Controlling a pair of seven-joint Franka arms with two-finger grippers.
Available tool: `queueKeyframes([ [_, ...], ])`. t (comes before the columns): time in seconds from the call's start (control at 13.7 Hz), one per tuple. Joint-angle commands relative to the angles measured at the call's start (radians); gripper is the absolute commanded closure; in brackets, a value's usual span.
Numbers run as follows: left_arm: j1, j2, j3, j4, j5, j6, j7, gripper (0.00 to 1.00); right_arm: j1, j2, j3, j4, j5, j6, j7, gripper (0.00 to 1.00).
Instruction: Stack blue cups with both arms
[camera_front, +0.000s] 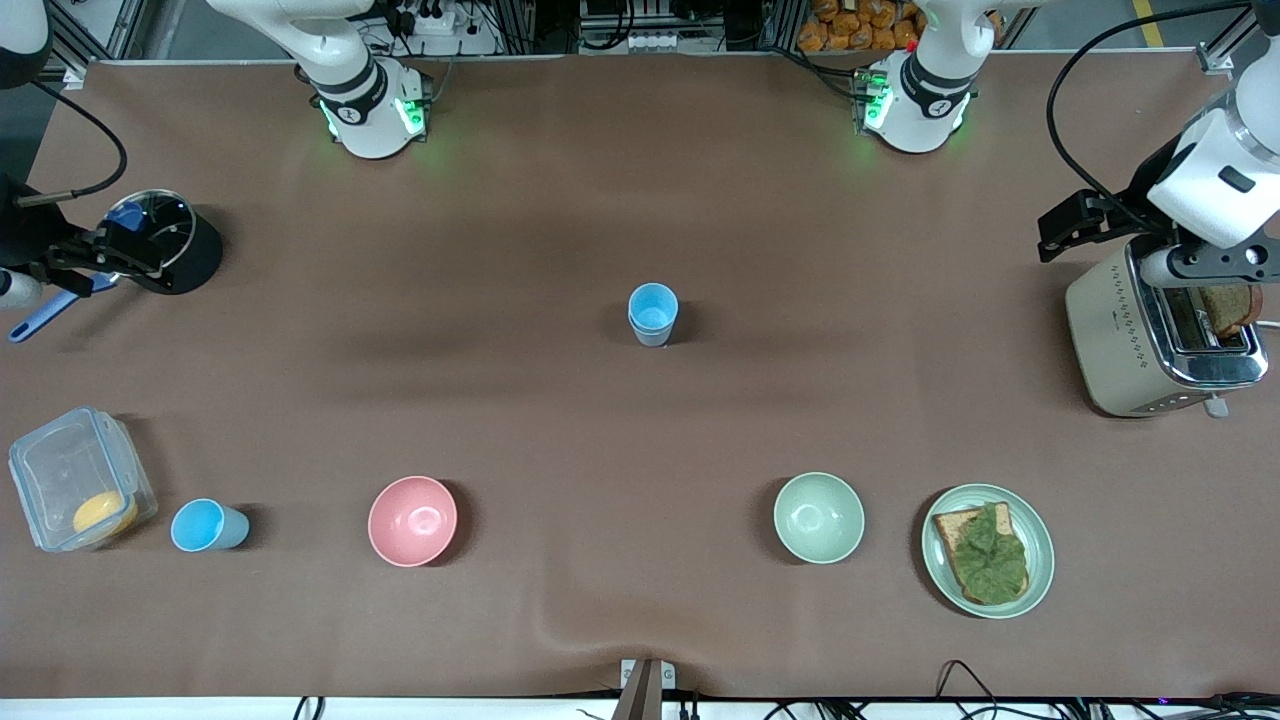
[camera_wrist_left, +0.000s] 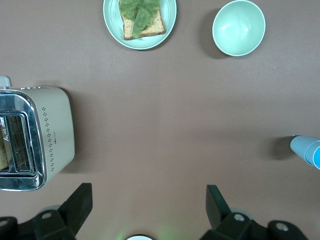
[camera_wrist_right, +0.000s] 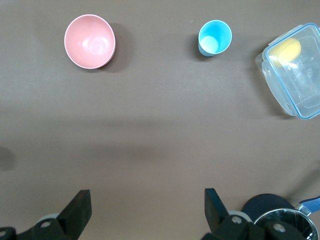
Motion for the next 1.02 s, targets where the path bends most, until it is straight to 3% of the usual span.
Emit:
queueKeyframes([
  [0.0,0.008,-0.006,-0.006,-0.003,0.001,-0.012,0.022,0.00,-0.010,0.012,0.006,0.019,0.010,-0.013,-0.012,0.00],
  [0.95,0.006,-0.004,-0.006,-0.002,0.000,-0.012,0.008,0.00,-0.012,0.012,0.006,0.019,0.010,-0.013,-0.010,0.00],
])
